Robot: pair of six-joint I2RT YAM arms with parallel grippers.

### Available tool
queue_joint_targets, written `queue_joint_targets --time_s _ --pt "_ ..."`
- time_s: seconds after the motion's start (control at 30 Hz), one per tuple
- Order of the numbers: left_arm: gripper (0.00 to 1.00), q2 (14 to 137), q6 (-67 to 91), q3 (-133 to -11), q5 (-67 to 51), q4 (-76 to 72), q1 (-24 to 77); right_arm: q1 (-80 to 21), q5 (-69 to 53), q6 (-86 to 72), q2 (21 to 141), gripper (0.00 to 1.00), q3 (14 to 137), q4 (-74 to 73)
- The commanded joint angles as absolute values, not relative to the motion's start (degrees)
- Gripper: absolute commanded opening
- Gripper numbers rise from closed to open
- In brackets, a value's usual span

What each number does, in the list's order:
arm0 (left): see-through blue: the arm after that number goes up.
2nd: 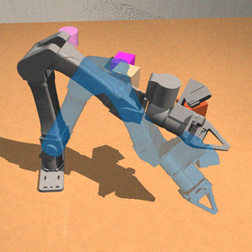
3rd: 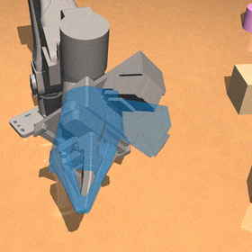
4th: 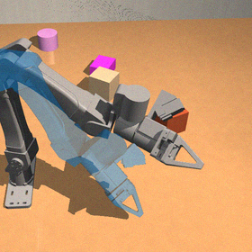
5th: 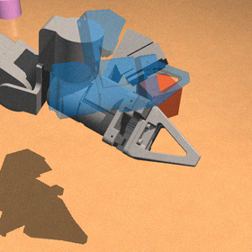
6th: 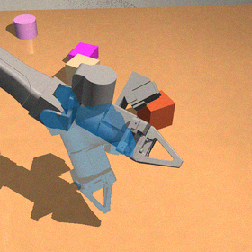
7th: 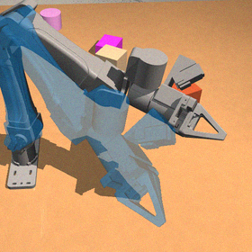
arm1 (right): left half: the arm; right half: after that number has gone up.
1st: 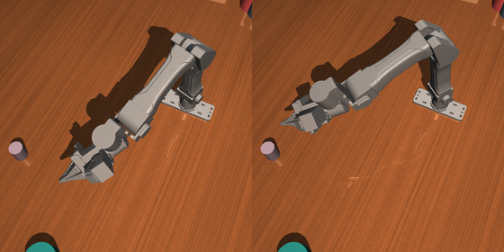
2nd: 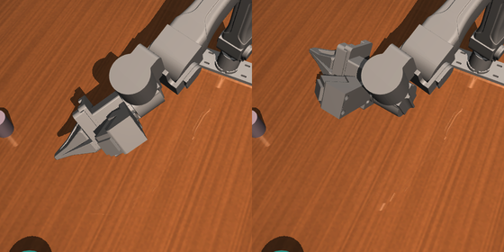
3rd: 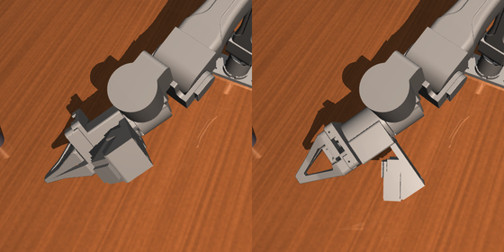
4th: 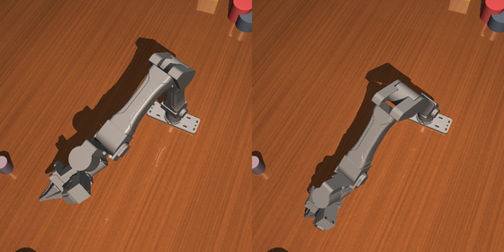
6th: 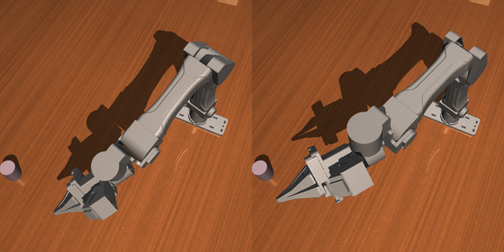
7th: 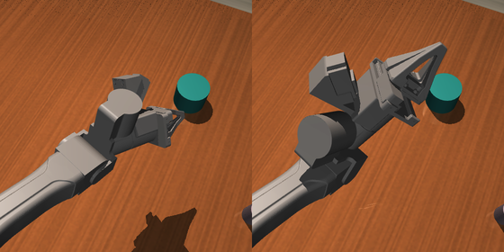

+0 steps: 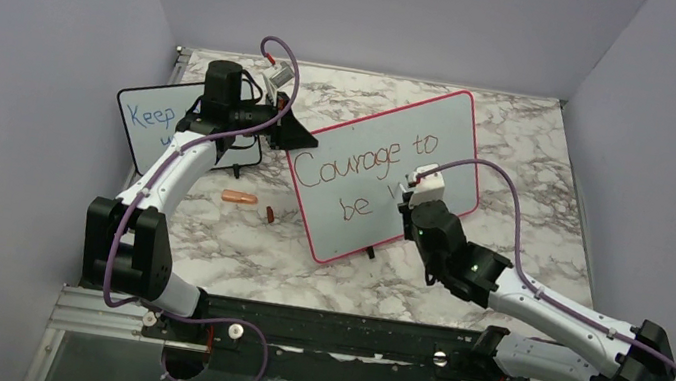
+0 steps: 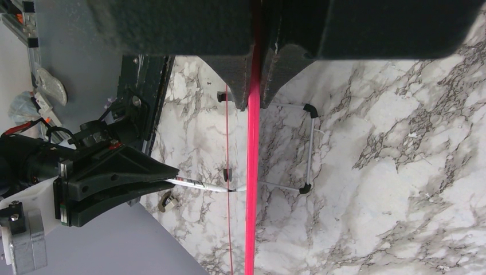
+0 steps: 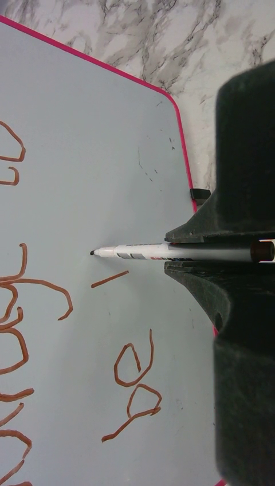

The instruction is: Write a sentence on the whiteboard

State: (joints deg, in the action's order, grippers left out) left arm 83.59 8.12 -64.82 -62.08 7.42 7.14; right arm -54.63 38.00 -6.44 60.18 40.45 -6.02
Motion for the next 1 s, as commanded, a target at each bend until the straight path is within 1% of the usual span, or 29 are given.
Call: queue_joint_targets --time_s 0.0,0.97 --pt "0.0 85.8 4.2 -63.5 -56.2 12.0 7.6 -54.3 36.8 -7.7 60.3 0.01 41.1 -6.6" --pt "0.0 85.7 4.2 -63.6 -56.3 12.0 7.6 -54.3 23.6 -12.0 62.9 0.01 41.7 -19.0"
